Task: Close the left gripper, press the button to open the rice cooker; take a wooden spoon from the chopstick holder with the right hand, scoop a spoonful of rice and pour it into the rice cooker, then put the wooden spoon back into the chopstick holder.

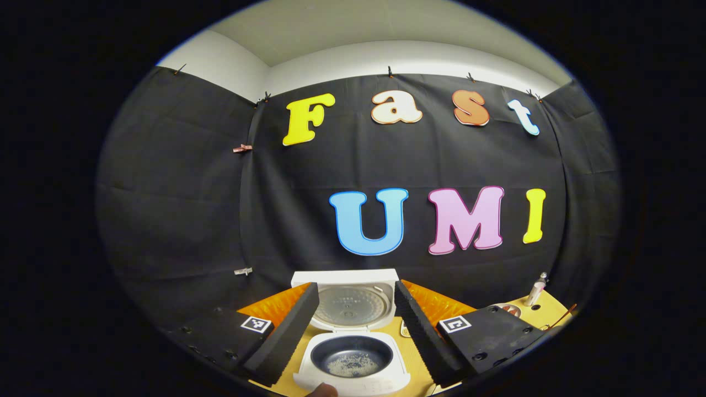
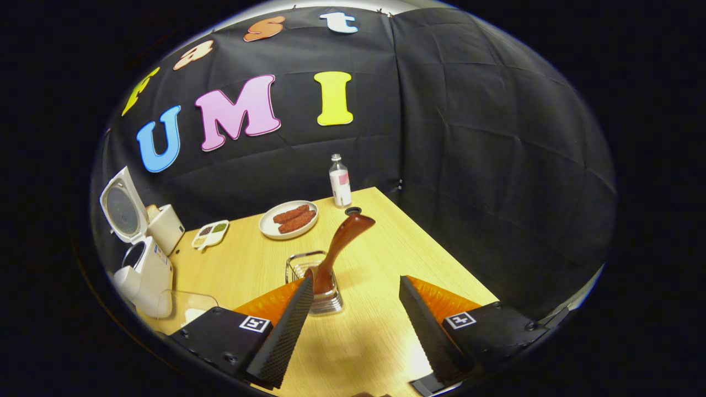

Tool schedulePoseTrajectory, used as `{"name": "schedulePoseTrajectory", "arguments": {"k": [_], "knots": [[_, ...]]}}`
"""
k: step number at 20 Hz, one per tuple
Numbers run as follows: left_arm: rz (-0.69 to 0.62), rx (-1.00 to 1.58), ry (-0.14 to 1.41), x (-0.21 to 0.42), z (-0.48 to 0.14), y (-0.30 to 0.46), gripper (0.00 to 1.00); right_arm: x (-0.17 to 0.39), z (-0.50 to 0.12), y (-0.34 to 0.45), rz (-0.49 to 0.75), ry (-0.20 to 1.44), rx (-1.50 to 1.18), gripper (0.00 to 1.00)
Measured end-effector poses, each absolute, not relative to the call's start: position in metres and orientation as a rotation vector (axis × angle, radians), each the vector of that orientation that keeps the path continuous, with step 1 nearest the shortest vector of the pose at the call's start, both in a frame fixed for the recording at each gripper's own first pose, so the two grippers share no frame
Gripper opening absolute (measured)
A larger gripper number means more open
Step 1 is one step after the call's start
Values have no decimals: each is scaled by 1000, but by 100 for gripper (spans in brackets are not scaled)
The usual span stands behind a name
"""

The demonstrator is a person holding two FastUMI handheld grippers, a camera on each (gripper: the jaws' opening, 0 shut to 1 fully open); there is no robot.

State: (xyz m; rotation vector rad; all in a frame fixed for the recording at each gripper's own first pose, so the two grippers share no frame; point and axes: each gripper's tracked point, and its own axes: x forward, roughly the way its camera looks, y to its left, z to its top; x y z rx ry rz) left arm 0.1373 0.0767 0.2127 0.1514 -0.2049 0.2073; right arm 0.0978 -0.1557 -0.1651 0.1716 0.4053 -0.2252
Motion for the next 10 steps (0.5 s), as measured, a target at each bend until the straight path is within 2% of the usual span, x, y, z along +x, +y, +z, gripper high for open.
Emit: {"name": "schedulePoseTrajectory", "arguments": {"k": [5, 10], "knots": [[191, 110, -173, 198, 238, 107, 94, 60, -173, -137, -211, 456, 183, 99], [175, 82, -119, 277, 242, 138, 95, 50, -164, -114, -174, 448, 151, 99]]}}
